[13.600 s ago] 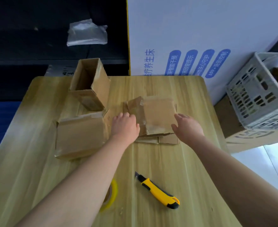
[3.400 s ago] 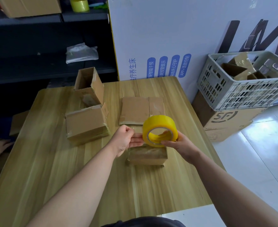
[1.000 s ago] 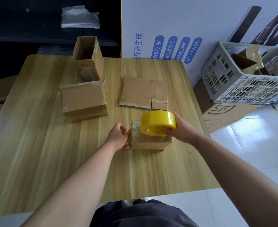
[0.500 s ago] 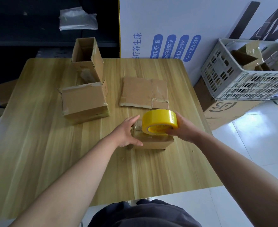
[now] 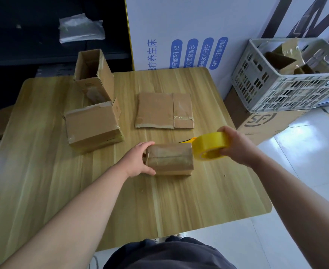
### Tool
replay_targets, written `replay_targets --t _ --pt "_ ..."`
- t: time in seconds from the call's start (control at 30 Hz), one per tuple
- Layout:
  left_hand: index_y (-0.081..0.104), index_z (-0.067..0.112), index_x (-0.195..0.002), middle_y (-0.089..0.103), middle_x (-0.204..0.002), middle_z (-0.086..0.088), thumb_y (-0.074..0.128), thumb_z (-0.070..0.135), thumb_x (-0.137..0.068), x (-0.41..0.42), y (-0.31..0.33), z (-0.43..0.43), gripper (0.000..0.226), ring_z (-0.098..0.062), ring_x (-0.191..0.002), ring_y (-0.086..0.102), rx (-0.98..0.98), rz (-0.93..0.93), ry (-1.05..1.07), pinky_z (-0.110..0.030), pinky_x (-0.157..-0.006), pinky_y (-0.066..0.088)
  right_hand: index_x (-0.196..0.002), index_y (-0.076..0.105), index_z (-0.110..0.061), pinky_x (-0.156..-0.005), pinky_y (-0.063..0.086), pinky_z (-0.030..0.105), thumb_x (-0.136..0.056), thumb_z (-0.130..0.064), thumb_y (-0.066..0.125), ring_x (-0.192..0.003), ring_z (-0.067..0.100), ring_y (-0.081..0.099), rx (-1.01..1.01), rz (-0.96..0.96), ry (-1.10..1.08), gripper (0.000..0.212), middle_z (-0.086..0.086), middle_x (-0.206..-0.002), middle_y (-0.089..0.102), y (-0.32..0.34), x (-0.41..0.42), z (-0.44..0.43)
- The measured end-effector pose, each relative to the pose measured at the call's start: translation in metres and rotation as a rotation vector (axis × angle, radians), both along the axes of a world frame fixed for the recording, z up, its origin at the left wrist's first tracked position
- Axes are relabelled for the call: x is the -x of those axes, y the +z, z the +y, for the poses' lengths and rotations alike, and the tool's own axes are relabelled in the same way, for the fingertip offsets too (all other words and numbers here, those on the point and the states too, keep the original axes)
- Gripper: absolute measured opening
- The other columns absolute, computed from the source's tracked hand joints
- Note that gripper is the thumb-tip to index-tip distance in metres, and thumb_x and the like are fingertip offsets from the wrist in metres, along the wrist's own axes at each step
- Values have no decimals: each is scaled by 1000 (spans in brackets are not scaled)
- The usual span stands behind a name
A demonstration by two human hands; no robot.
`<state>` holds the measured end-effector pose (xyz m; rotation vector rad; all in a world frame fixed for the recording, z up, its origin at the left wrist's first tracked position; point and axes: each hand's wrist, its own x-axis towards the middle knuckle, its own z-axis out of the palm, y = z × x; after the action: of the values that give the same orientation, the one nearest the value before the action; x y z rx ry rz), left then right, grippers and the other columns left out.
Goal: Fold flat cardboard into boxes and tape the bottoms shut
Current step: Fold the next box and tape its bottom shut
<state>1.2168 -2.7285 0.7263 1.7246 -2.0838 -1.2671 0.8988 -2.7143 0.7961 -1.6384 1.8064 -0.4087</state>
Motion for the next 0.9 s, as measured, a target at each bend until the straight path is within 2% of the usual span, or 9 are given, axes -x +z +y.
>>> replay_targets --t 0.13,0.3,0.4,0.53,0.63,0.77,0.9 --pt "29 25 -149 31 -152 4 89 29 -62 -2 -1 -1 106 -15 -135 37 48 -76 -64 -24 -109 28 -107 53 -18 -56 41 22 -73 3 66 -77 22 51 -46 20 -23 41 5 -87 55 -13 4 9" --pt "26 21 -151 26 -154 4 87 33 -63 2 -2 -4 108 -16 -134 38 47 -126 -75 -27 -112 32 -107 50 -22 -59 41 28 -74 1 67 -84 26 52 -43 50 -1 44 6 -94 54 -29 10 7" --pt "25 22 -152 24 -155 6 86 32 -65 5 -3 -5 107 -14 -134 38 43 -133 -81 -23 -110 31 -104 47 -25 -66 41 31 -74 0 68 -87 26 52 -18 100 29 45 4 -99 53 -36 15 4" --pt "26 22 -151 26 -153 8 86 30 -64 11 -8 -5 106 -11 -131 39 34 -135 -89 -17 -107 29 -105 47 -25 -69 37 28 -73 0 71 -92 23 49 23 122 72 47 1 -105 49 -43 23 -2" --pt "26 23 -151 24 -153 9 86 31 -64 15 -13 -6 106 -11 -129 42 14 -139 -97 -24 -109 35 -113 49 -20 -71 37 28 -74 -5 74 -93 23 50 10 171 106 49 1 -107 49 -53 30 -5" --pt "22 28 -152 20 -154 13 84 32 -66 17 -17 -5 105 -11 -133 38 -10 -146 -82 -28 -110 35 -115 48 -18 -72 40 29 -77 -9 73 -95 25 52 -46 197 155 47 1 -106 49 -74 37 -3" --pt "9 28 -154 6 -156 18 73 32 -75 26 -17 1 102 -13 -132 40 -26 -181 -77 -30 -105 40 -119 47 -17 -73 37 26 -81 -18 72 -95 18 49 -91 219 184 46 -1 -107 47 -90 34 0"
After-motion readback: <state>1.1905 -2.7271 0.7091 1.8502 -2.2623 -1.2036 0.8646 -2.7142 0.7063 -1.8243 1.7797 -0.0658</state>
